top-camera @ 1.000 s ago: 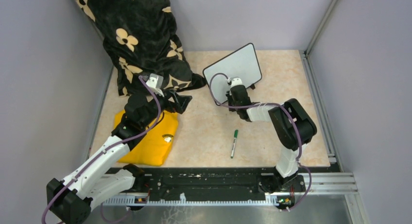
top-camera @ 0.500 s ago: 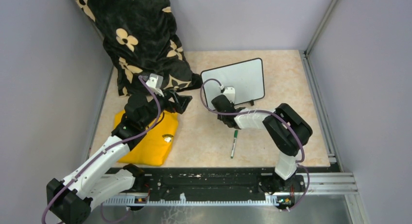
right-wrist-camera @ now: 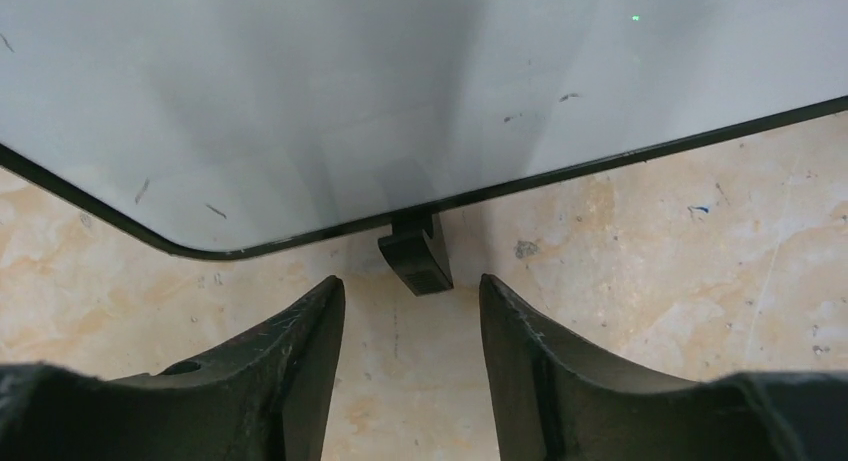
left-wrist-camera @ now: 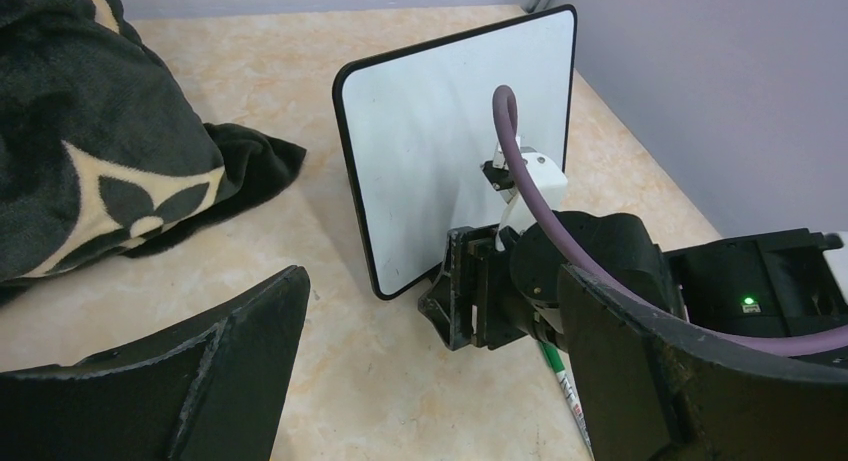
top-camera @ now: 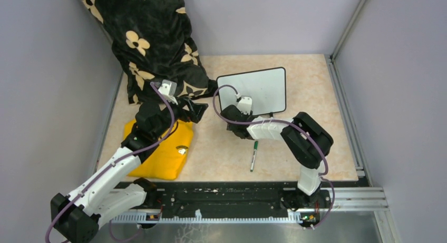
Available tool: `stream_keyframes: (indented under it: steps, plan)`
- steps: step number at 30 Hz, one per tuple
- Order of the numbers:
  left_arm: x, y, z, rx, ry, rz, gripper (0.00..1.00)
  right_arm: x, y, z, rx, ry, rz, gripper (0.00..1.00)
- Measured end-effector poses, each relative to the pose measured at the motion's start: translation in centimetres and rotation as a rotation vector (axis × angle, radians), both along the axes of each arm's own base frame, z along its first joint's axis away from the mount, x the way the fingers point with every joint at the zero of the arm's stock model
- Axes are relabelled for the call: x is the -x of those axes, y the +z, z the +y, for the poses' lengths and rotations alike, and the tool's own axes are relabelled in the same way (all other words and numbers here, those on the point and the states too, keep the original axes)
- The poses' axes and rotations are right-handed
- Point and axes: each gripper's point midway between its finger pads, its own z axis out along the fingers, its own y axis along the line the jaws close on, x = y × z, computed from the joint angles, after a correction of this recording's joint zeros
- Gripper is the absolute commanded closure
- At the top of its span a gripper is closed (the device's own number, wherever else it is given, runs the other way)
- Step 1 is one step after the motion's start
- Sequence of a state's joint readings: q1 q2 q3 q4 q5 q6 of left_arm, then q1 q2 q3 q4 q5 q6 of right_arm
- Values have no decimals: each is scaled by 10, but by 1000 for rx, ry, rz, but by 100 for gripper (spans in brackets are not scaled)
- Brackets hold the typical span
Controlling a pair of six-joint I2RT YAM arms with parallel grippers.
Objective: Write a sentence on the whiteboard
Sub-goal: Adjust the whiteboard stand at the center of the board.
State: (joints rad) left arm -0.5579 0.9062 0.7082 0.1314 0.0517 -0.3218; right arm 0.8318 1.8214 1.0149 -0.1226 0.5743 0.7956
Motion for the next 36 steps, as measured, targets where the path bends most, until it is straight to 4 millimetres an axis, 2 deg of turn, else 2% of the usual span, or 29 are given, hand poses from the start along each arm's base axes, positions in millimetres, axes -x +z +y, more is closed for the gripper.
stream_keyframes:
  steps: [5, 11, 14, 16, 18, 20, 24, 31, 36]
  plan:
    - [-1, -1, 0, -2, 1, 4, 1, 19, 1, -13, 24, 55, 37, 31]
    - [-1, -3, 0, -5, 2, 8, 1, 55, 26, -60, 53, 134, 5, 34]
    - [-2, -5, -1, -9, 2, 14, 1, 54, 39, -89, 18, 99, -36, 39]
    - [-3, -7, -2, -11, 1, 18, 1, 48, 44, -120, -17, 38, -70, 42]
    - [-3, -9, -2, -15, 0, 23, 1, 43, 45, -145, -30, -18, -95, 43]
    - [-4, -12, -3, -18, -2, 30, 1, 37, 43, -161, -34, -46, -101, 44]
    - [-5, -15, -4, -23, -3, 38, 1, 24, 39, -167, -48, -46, -103, 47]
    - [-5, -15, -4, -24, -3, 39, 1, 5, 11, -169, -28, -22, -29, 51]
    - [-5, -15, -4, -23, -4, 38, 1, -13, 11, -165, -33, -10, -40, 52]
